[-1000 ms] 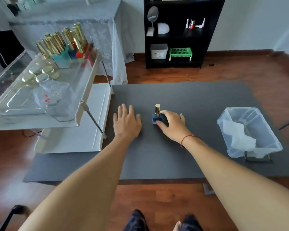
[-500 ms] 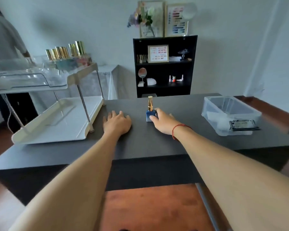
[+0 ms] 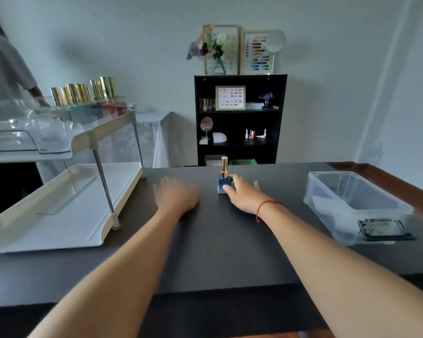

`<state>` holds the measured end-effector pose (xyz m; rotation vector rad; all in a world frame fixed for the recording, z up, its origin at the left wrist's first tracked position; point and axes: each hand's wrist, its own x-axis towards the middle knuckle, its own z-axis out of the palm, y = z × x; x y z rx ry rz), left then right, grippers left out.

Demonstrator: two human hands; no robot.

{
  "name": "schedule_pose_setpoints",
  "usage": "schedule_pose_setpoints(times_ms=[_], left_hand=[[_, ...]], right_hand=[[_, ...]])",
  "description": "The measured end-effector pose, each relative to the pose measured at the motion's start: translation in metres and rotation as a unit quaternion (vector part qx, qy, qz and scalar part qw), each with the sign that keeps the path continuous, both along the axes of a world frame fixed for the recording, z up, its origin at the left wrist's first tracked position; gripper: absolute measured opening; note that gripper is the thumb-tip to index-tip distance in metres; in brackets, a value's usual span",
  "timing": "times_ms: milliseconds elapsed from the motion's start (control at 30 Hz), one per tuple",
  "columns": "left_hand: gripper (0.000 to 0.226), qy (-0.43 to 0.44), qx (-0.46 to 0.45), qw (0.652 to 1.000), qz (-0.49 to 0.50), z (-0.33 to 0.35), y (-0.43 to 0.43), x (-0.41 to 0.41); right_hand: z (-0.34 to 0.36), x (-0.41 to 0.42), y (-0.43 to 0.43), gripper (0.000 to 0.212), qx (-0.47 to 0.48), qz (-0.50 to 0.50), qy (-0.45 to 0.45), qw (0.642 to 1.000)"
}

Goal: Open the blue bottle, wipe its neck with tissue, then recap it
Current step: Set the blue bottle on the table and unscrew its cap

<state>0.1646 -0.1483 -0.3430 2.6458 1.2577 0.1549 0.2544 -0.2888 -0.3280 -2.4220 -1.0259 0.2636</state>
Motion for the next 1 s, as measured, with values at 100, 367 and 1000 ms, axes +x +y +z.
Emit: schedule_pose_setpoints(times_ms=[100, 367, 1000], left_hand=[[0.072, -0.010, -0.023, 0.999, 0.021, 0.004, 0.009, 0.028], [0.074, -0.019, 0.002, 1.000, 0.018, -0.010, 0.030, 0.057], [0.041, -0.364, -0.148, 0.886, -0.247, 0.017, -0.007, 0.058]], right_hand=[[0.005, 0.019, 0.014, 0.048, -0.005, 0.014, -0.009, 1.000], [-0.006, 0.045, 0.029, 0.047, 0.021, 0.013, 0.008, 1.000], [-0.009, 0.047, 0.025, 0.044, 0.130, 0.050, 0.009, 0.990]])
